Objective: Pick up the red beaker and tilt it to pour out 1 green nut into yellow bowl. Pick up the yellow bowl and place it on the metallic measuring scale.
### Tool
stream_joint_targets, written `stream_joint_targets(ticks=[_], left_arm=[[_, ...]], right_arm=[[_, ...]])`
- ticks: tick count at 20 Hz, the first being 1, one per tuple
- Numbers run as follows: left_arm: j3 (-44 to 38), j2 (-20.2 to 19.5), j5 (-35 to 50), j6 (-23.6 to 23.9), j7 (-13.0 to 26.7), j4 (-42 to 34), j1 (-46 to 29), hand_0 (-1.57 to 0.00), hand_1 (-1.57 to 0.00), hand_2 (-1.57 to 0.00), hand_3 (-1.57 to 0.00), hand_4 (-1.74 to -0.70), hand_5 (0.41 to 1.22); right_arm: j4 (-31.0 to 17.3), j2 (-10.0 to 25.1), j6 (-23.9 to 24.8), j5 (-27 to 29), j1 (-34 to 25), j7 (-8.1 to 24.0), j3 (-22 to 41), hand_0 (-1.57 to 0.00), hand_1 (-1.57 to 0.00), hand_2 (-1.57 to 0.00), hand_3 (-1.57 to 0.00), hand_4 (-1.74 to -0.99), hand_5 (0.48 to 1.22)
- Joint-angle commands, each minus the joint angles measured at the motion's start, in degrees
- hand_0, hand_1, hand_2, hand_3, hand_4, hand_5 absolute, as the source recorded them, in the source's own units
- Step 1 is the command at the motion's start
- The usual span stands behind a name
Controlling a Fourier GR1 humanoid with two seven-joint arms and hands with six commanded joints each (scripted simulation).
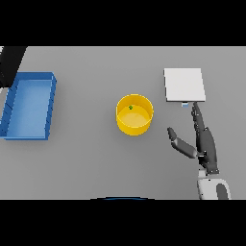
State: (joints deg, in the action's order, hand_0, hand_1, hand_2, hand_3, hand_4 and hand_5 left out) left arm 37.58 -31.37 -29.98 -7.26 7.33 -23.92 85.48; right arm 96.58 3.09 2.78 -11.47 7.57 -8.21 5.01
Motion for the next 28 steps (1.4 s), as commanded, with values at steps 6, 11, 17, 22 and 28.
stream_joint_targets(ticks=[6, 11, 17, 22, 28], left_arm=[[-9.4, -7.9, 15.0, 11.2, 10.0, -11.8, -16.0, -1.57, -1.57, -1.57, -1.43, -1.74, 1.221], [-12.0, -12.4, 23.2, 21.5, 21.1, -27.7, -32.8, -1.57, -1.57, -1.57, -1.46, -1.74, 1.221], [-10.8, -15.1, 27.3, 31.3, 27.6, -41.4, -48.5, -1.57, -1.57, -1.57, -1.45, -1.74, 1.221], [-9.3, -15.0, 30.0, 35.5, 27.6, -43.5, -53.5, -1.57, -1.57, -1.57, -1.52, -1.74, 1.199], [-6.7, -15.0, 30.1, 35.1, 27.7, -41.8, -53.8, -1.57, -1.57, -1.57, -1.50, -1.53, 0.865]], right_arm=[[-1.0, 1.1, -0.7, -0.1, -0.8, -1.2, -0.1, 0.00, 0.00, 0.00, 0.00, -1.217, 0.599], [-0.8, 2.1, -1.0, -1.2, -0.9, -0.1, 0.3, 0.00, 0.00, 0.00, 0.00, -1.212, 0.641], [-0.2, 1.9, -1.0, -2.0, -0.4, 0.0, 1.2, 0.00, 0.00, 0.00, 0.00, -1.217, 0.664], [-0.3, 2.0, -1.1, -2.1, -0.7, -0.5, 1.3, 0.00, 0.00, 0.00, 0.00, -1.216, 0.667], [-0.1, 2.2, -0.9, -2.3, -0.1, -1.0, 1.2, 0.00, 0.00, 0.00, 0.00, -1.197, 0.664]])
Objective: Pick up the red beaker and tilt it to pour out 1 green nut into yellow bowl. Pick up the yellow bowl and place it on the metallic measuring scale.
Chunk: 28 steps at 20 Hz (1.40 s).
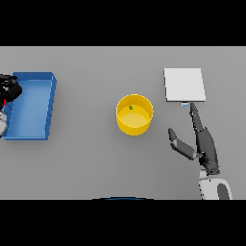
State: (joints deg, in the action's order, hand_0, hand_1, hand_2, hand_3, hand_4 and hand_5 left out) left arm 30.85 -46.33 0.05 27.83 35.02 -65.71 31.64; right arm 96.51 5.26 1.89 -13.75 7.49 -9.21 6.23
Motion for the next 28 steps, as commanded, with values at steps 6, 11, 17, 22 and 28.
stream_joint_targets(ticks=[6, 11, 17, 22, 28], left_arm=[[2.6, -4.4, 8.0, -12.8, -0.1, -5.8, -1.8, -0.60, -0.48, -0.49, -0.46, -0.92, 0.723], [3.5, -5.8, 10.7, -14.4, -0.1, -7.1, -1.1, -0.19, -0.16, -0.16, -0.15, -0.80, 0.679], [1.7, -5.0, 11.5, -11.8, -3.3, -7.7, -0.9, -0.05, -0.04, -0.04, -0.04, -0.79, 0.671], [2.4, -4.0, 11.3, -10.8, -2.8, -8.2, -0.8, -0.02, -0.01, -0.01, -0.01, -0.78, 0.700], [2.4, -4.3, 11.3, -10.8, -3.5, -8.1, -1.2, 0.00, 0.00, 0.00, 0.00, -0.80, 0.708]], right_arm=[[0.7, -0.2, 0.2, -0.4, 1.0, -0.4, 0.4, 0.00, 0.00, 0.00, 0.00, -1.182, 0.667], [2.0, -0.7, 0.2, -1.1, 1.8, 1.2, 1.3, 0.00, 0.00, 0.00, 0.00, -1.188, 0.668], [2.2, 0.0, 1.4, -5.5, 0.5, 4.4, 2.8, 0.00, 0.00, 0.00, 0.00, -1.198, 0.662], [0.1, 5.8, -5.0, -7.4, -6.3, 3.0, 4.9, 0.00, 0.00, 0.00, 0.00, -1.221, 0.709], [-2.8, 14.3, -10.7, -18.8, -16.7, 6.3, 10.9, 0.00, 0.00, 0.00, 0.00, -1.279, 0.671]])
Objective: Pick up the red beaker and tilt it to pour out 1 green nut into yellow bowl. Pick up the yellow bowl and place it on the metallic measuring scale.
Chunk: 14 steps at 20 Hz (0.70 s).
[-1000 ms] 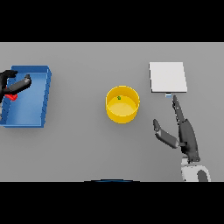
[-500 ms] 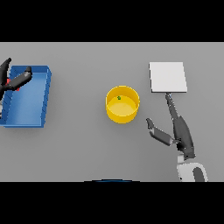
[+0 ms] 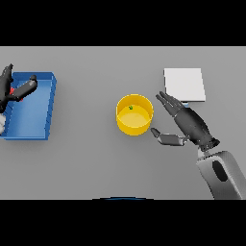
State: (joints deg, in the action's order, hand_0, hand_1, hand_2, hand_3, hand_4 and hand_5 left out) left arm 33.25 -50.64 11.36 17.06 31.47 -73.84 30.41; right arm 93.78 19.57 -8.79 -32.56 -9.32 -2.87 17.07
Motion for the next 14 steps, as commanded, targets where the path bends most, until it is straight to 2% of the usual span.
stream_joint_targets(ticks=[1, 2, 4, 7, 10, 11, 14], left_arm=[[0.0, 0.0, 0.2, -0.1, 0.2, 0.0, 0.0, 0.00, 0.00, 0.00, 0.00, -0.80, 0.708], [-0.1, 0.1, 0.4, -0.3, 0.3, 0.5, 0.2, 0.00, 0.00, 0.00, 0.00, -0.79, 0.712], [-0.2, 0.0, 0.3, -0.6, -0.2, 0.8, 0.6, 0.00, 0.00, 0.00, 0.00, -0.79, 0.719], [0.3, 1.2, 0.0, -0.8, 0.0, 1.6, 1.6, 0.00, 0.00, 0.00, 0.00, -0.80, 0.723], [0.2, 0.3, 0.2, -0.7, -0.1, 0.6, 0.9, 0.00, 0.00, 0.00, 0.00, -0.80, 0.720], [0.3, 0.5, 0.0, -0.9, 0.0, 1.3, 1.0, 0.00, 0.00, 0.00, 0.00, -0.80, 0.718], [0.3, 0.7, 0.0, -0.9, -0.2, 1.4, 1.2, 0.00, 0.00, 0.00, 0.00, -0.79, 0.717]], right_arm=[[-0.8, 1.1, -1.2, -1.7, -1.9, -0.6, 1.3, 0.00, 0.00, 0.00, 0.00, -1.278, 0.669], [-1.6, 1.7, -2.4, -3.9, -4.0, -0.2, 3.2, 0.00, 0.00, 0.00, 0.00, -1.276, 0.668], [-3.1, 3.3, -4.5, -6.0, -7.0, -2.0, 5.3, 0.00, 0.00, 0.00, 0.00, -1.270, 0.664], [-6.8, 3.3, -7.2, -7.0, -11.1, -3.1, 7.5, 0.00, 0.00, 0.00, 0.00, -1.273, 0.656], [-9.5, 3.9, -10.5, -7.7, -15.1, -4.5, 9.5, 0.00, 0.00, 0.00, 0.00, -1.276, 0.670], [-9.8, 3.8, -11.3, -8.4, -15.4, -5.0, 10.8, 0.00, 0.00, 0.00, 0.00, -1.277, 0.677], [-14.7, 2.9, -12.2, -9.8, -18.9, -6.0, 12.6, 0.00, 0.00, 0.00, 0.00, -1.255, 0.686]])
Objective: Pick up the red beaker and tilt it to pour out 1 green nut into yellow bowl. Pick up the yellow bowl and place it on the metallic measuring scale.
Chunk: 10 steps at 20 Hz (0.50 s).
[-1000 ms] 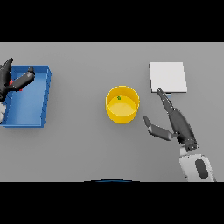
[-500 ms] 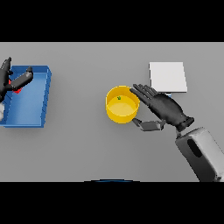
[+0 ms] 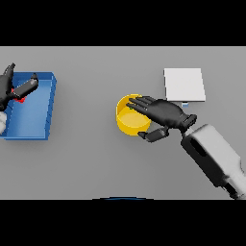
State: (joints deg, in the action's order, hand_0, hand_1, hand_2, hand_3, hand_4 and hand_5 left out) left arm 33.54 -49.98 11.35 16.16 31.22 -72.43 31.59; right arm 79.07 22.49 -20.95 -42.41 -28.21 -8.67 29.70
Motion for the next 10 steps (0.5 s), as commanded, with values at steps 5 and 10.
stream_joint_targets(ticks=[5, 10], left_arm=[[-0.2, -0.5, 0.0, -0.7, -0.2, 0.6, 0.3, 0.00, 0.00, 0.00, 0.00, -0.79, 0.732], [-0.5, -0.3, 0.3, -0.9, -0.2, 0.8, 0.6, 0.00, 0.00, 0.00, 0.00, -0.80, 0.735]], right_arm=[[-5.1, -1.3, -2.2, -0.5, -3.2, -2.7, 2.4, 0.00, 0.00, 0.00, 0.00, -1.250, 0.681], [-9.3, -2.1, -4.1, -1.9, -5.8, -1.9, 4.3, 0.00, 0.00, 0.00, 0.00, -1.295, 0.671]])
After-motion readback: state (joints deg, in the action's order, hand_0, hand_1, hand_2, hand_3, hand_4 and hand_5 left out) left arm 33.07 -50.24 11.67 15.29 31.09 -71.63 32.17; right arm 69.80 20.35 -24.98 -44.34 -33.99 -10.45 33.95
